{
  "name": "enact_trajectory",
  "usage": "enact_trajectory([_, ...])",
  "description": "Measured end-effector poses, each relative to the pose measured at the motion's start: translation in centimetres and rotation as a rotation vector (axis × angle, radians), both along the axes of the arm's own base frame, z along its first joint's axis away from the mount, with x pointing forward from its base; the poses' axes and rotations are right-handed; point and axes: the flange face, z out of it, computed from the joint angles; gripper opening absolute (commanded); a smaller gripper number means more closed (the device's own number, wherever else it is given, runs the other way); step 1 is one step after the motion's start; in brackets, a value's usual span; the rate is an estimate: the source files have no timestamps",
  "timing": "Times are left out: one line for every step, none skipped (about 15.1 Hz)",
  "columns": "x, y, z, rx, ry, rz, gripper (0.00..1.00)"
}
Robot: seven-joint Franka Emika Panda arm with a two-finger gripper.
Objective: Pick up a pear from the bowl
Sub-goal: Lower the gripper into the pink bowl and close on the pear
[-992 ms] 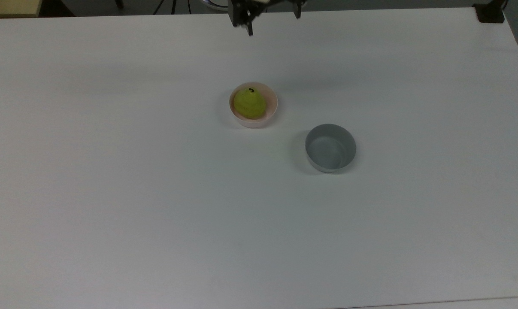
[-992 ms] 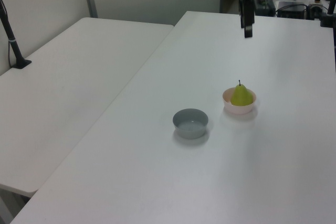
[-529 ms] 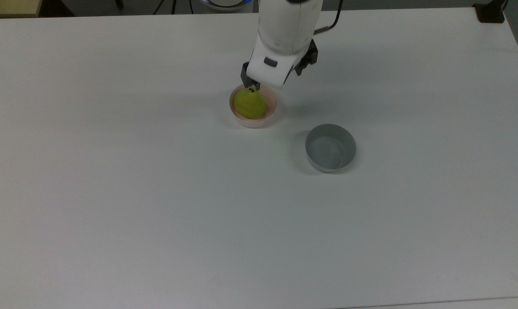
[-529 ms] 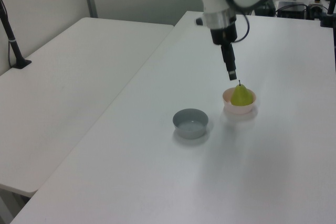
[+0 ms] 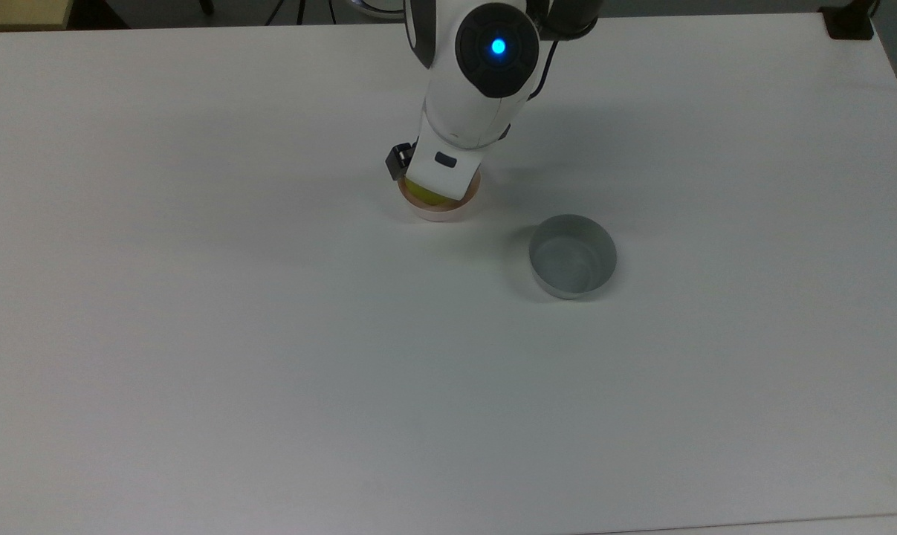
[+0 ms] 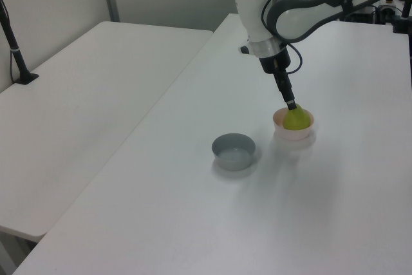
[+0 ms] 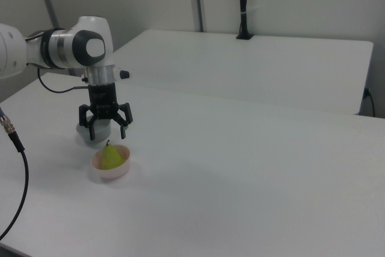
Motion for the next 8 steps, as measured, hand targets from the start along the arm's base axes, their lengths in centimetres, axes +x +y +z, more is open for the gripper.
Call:
enact_trajectory([0.0, -0.3, -0.5, -0.005, 0.009, 0.006, 1.0])
enact_trajectory([-0.1, -0.5, -1.0, -0.014, 0.018, 0.013, 1.0])
enact_trajectory([-0.2, -0.7, -1.8, -0.025, 0.033, 0.018, 1.0])
enact_trajectory([-0.2, -0.8, -2.4, -0.032, 0.042, 0.021, 0.97])
enact_trajectory([-0.3, -0.7, -3.3, -0.039, 0.056, 0.023, 0.95])
enact_trajectory([-0.2, -0.7, -3.9, -0.043, 0.063, 0.026, 0.95])
enact_trajectory([-0.2, -0.7, -4.5, -0.049, 0.069, 0.029, 0.93])
enact_trajectory([-0.2, -0.6, -5.4, -0.056, 0.08, 0.033, 0.92])
